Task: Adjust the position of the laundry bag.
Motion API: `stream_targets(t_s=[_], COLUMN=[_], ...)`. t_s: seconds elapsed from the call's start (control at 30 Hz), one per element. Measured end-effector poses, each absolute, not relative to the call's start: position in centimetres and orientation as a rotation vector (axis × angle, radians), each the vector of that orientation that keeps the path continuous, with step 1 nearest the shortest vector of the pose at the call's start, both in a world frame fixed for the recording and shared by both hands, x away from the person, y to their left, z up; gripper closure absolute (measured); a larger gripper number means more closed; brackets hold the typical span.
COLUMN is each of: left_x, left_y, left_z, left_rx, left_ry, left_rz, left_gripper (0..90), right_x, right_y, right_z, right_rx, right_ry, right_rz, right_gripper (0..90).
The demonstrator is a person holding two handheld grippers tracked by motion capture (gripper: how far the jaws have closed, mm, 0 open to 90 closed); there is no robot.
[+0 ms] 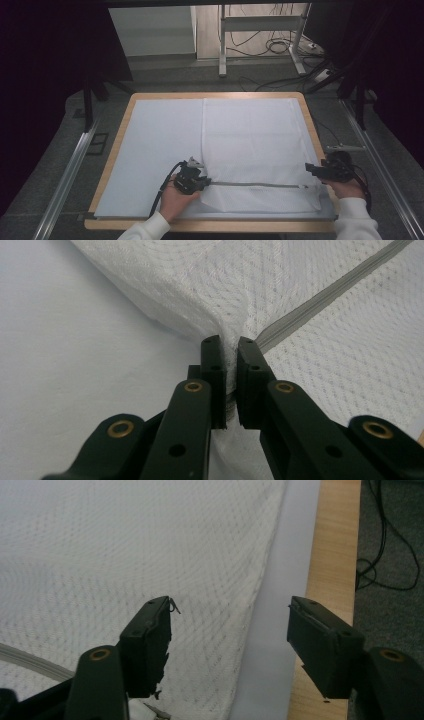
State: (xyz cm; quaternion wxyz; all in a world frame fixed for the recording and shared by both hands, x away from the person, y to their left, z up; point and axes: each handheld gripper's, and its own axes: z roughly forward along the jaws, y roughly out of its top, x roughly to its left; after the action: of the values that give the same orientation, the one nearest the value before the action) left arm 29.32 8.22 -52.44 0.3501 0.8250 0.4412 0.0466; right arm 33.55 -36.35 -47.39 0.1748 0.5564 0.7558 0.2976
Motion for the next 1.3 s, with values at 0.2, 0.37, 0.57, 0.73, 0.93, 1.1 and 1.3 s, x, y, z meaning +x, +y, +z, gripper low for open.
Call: stream_targets(t_s=[0.2, 0.37, 0.57, 0.73, 0.93, 1.1, 1.3], left_x=[29.3, 29.3, 29.4, 29.4, 29.4, 29.4, 29.4], left_y=[8.2, 8.2, 8.3, 8.3, 8.3, 8.4, 8.4], left_z=[-52.5, -52.4, -52.3, -52.3, -52.3, -52.3, -52.4], left_rx=[2.138, 2.137, 2.133, 2.131, 2.125, 2.121, 2.121], left_ry=[1.14, 1.136, 1.136, 1.135, 1.137, 1.136, 1.133], left_rz=[0.119, 0.121, 0.117, 0.117, 0.119, 0.113, 0.108], left_gripper=[84.9, 84.9, 84.9, 84.9, 84.9, 85.1, 85.3], right_x=[34.4, 34.8, 35.1, 35.0, 35.1, 35.1, 35.2], right_y=[-36.7, -36.6, -35.9, -35.8, -35.7, -35.5, -35.4], right_z=[-48.5, -49.0, -49.5, -49.6, -49.7, -49.6, -49.8], right_rx=[1.636, 1.661, 1.68, 1.676, 1.67, 1.643, 1.638], right_ry=[2.162, 2.192, 2.241, 2.256, 2.266, 2.27, 2.266], right_rz=[0.783, 0.772, 0.742, 0.734, 0.719, 0.72, 0.724], right_gripper=[39.1, 39.5, 48.1, 59.2, 85.1, 86.9, 87.2])
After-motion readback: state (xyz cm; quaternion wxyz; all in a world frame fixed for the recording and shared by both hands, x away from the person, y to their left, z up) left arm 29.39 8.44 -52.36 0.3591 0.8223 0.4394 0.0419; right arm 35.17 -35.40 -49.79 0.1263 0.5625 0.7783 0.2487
